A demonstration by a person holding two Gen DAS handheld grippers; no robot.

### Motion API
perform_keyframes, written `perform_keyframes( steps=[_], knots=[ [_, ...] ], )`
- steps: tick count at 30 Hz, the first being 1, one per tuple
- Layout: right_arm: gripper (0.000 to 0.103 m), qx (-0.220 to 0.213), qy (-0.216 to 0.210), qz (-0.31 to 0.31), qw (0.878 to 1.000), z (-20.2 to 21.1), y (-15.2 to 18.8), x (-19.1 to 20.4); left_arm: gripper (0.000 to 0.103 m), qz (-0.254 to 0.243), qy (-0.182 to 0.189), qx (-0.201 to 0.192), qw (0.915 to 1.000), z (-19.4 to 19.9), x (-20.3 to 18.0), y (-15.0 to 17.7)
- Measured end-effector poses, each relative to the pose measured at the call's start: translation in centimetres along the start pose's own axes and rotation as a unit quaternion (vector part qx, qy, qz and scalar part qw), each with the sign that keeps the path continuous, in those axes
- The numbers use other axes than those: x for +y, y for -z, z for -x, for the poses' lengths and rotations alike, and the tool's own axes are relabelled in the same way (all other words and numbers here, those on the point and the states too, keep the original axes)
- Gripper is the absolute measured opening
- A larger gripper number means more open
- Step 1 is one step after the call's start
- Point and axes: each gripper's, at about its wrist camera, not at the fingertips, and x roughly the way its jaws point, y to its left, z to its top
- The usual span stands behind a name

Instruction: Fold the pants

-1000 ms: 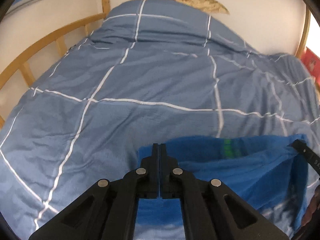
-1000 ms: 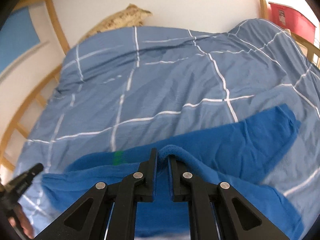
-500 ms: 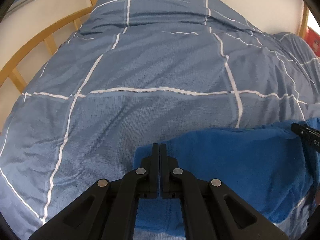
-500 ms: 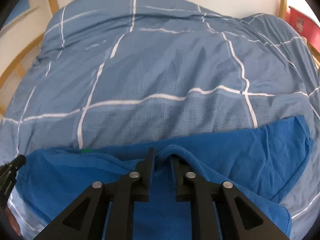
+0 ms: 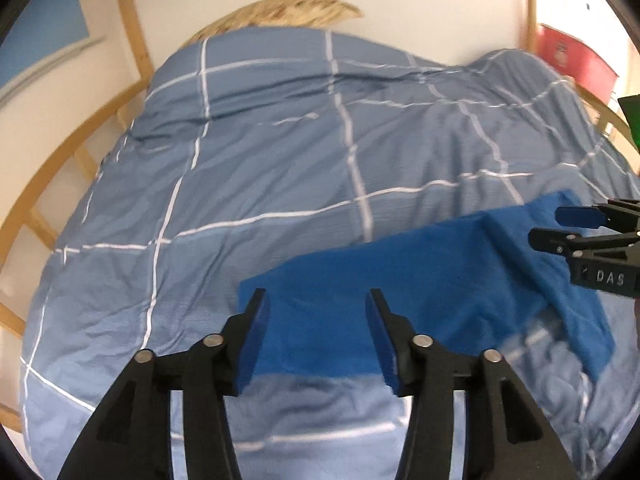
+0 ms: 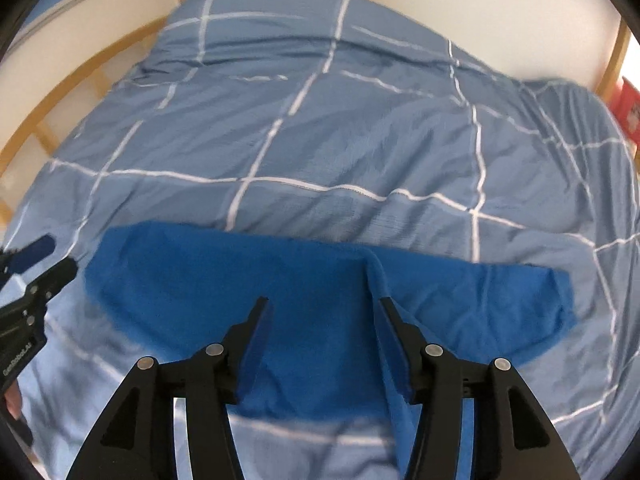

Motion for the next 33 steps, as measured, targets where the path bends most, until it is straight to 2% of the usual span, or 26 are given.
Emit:
perform_keyframes(
  steps=[8, 14, 26, 33],
  knots=[
    [0.054, -0.025, -0.019, 0.032, 0.999, 7.2, 5.2, -0.6, 0.051, -0.042, 0.048, -0.011, 0.9979, 5.5, -6.0, 1.7],
    [0.054, -0.037, -0.017, 0.044, 0.998, 10.2, 9.1, -1.7, 0.058, -0.061, 0.073, -0.004, 0.9955, 7.4, -10.5, 3.8],
    [0.054, 0.012, -0.001, 0.039, 0.999, 7.3, 17.8, -5.6, 0.059, -0.084, 0.109, 0.052, 0.9892, 4.2, -17.7, 8.4],
    [0.054, 0.037, 0.011, 0.036, 0.999, 4.9, 20.5, -6.9, 0.059, -0.096, 0.122, 0.072, 0.9853, 1.8, -19.9, 10.0]
  ],
)
